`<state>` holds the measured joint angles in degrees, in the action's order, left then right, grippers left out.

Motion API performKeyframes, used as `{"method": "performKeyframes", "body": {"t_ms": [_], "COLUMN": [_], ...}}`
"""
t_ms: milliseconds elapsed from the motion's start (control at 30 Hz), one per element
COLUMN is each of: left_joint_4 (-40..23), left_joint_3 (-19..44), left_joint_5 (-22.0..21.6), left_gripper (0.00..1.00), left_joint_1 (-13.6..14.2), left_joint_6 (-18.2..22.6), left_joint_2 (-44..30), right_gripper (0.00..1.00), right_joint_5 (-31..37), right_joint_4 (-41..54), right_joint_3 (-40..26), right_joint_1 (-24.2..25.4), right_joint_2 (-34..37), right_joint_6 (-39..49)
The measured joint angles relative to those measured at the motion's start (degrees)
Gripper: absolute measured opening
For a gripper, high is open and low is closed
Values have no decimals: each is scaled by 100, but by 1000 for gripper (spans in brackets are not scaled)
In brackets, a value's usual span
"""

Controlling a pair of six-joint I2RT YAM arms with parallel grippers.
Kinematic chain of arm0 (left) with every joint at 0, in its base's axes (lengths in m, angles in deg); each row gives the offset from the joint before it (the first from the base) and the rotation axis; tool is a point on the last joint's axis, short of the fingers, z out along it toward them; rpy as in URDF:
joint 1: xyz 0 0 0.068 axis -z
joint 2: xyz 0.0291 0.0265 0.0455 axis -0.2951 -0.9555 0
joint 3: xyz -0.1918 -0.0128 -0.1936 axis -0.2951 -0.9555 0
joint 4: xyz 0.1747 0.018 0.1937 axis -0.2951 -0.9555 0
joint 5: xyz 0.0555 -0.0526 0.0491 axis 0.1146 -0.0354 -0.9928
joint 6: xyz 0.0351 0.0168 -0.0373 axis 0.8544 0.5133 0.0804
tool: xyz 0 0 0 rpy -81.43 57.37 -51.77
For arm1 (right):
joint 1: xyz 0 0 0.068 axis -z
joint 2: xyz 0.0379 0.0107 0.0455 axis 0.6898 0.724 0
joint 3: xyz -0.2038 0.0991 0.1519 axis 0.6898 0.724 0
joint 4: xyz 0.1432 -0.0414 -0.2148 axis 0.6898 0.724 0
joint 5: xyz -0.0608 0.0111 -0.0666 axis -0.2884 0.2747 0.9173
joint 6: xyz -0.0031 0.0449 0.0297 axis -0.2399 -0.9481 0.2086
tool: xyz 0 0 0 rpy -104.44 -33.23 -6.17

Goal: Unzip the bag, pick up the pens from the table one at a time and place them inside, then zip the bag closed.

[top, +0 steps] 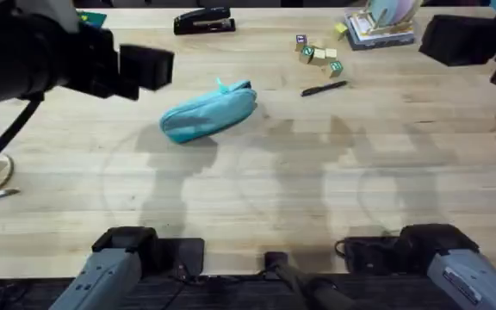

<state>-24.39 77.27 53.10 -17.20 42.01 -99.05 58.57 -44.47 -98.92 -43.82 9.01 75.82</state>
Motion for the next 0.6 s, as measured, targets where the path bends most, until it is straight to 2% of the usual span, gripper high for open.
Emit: {"method": "performKeyframes", "body": {"t_ms": [433,600], "left_joint_4": [-743,-944], "left_joint_3": [0,2], "left_joint_5": [5,58], "left_gripper": [992,993], "left_joint_1": [-35,-400], "left_joint_6": [2783,3572], "left_joint_2": [-836,-1261], "right_gripper": [998,998], "right_joint_5": [0,0], "right_joint_4": [0,0], "right_joint_3": [0,0], "right_joint_1": [0,0], "right_joint_2": [0,0], "right_joint_6": [0,0]}}
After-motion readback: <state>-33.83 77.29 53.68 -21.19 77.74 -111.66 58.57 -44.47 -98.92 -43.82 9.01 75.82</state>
